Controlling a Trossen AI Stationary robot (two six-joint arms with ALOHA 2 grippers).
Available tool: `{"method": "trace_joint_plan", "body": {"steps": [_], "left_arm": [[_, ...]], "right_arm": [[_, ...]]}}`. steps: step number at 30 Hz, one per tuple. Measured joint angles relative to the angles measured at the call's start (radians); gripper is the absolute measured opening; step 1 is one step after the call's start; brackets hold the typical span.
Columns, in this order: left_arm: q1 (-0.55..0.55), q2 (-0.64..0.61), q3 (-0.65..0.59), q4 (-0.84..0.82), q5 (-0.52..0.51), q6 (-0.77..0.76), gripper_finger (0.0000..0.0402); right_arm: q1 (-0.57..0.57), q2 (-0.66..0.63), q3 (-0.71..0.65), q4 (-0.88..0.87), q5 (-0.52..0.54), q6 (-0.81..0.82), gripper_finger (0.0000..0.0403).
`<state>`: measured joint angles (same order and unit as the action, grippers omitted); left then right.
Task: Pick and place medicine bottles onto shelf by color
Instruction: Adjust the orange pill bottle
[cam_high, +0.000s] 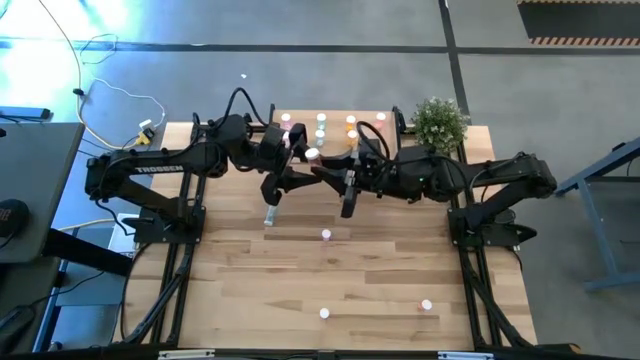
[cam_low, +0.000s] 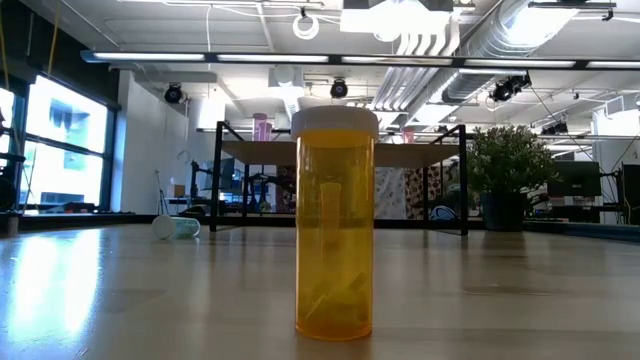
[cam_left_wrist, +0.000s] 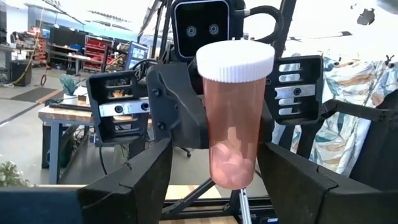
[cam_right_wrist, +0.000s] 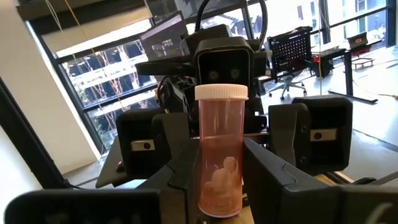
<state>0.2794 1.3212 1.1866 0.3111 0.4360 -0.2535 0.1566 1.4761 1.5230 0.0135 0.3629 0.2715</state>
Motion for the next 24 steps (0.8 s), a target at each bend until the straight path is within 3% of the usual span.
{"method": "trace_joint_plan", "body": {"steps": [9, 24], "left_arm": [[0.001, 0.000, 0.000, -0.002, -0.001, -0.022, 0.0219], [0.001, 0.001, 0.000, -0.008, 0.001, -0.044, 0.0122]], "right_arm": [[0.000, 0.000, 0.000, -0.012, -0.005, -0.001, 0.0088], [0.000, -0.001, 0.002, -0.055, -0.005, -0.071, 0.0087]]}}
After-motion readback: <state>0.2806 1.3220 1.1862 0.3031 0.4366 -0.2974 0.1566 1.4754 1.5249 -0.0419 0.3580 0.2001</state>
